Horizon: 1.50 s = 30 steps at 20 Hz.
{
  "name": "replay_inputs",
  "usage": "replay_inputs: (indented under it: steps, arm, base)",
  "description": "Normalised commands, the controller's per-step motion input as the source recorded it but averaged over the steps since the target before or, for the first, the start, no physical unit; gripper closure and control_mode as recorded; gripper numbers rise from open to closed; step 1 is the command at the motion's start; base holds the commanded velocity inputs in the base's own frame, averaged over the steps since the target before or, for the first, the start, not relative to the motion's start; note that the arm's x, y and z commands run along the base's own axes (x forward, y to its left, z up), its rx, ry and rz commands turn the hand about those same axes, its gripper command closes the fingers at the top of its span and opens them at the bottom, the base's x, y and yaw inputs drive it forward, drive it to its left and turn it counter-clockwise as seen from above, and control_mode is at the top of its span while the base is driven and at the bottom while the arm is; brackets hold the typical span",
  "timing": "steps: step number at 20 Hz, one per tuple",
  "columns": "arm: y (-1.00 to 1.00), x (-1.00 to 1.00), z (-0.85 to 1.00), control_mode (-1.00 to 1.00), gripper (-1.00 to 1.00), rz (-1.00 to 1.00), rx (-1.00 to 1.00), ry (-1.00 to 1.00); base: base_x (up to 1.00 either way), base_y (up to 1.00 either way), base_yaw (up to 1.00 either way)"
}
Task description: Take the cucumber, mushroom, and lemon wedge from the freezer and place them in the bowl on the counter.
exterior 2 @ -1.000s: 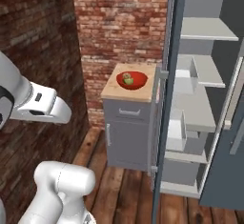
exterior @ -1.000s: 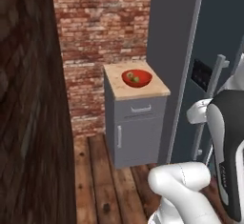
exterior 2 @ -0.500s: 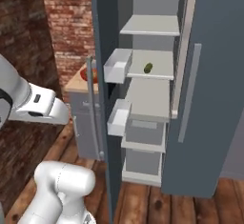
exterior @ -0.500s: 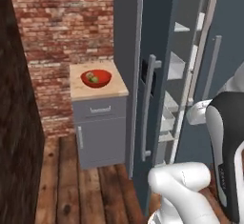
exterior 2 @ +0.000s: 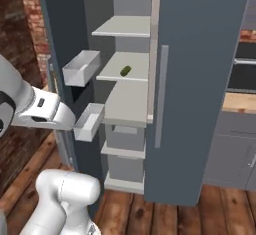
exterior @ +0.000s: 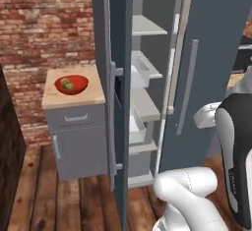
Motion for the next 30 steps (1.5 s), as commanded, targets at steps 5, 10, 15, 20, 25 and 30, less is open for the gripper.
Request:
replay_inputs:
  steps: [5,10,15,20,25,30]
  arm:
    - [0.0,0.0,0.0,1.0,-1.0,0.0,0.0,0.0]
    - [0.0,0.0,0.0,1.0,-1.0,0.0,0.0,0.0]
    - [0.0,0.0,0.0,1.0,-1.0,0.0,0.0,0.0]
    - [0.0,0.0,0.0,1.0,-1.0,0.0,0.0,0.0]
    - [0.0,0.0,0.0,1.0,-1.0,0.0,0.0,0.0]
    - [0.0,0.0,0.0,1.0,-1.0,0.0,0.0,0.0]
  base:
    - [0.19,-0.62,0.01]
    - [0.63,-0.35,0.01]
    - [0.71,0.0,0.0]
    - [0.3,-0.17,0.05]
    - [0.34,-0.32,0.05]
    - [0.54,-0.07,0.0]
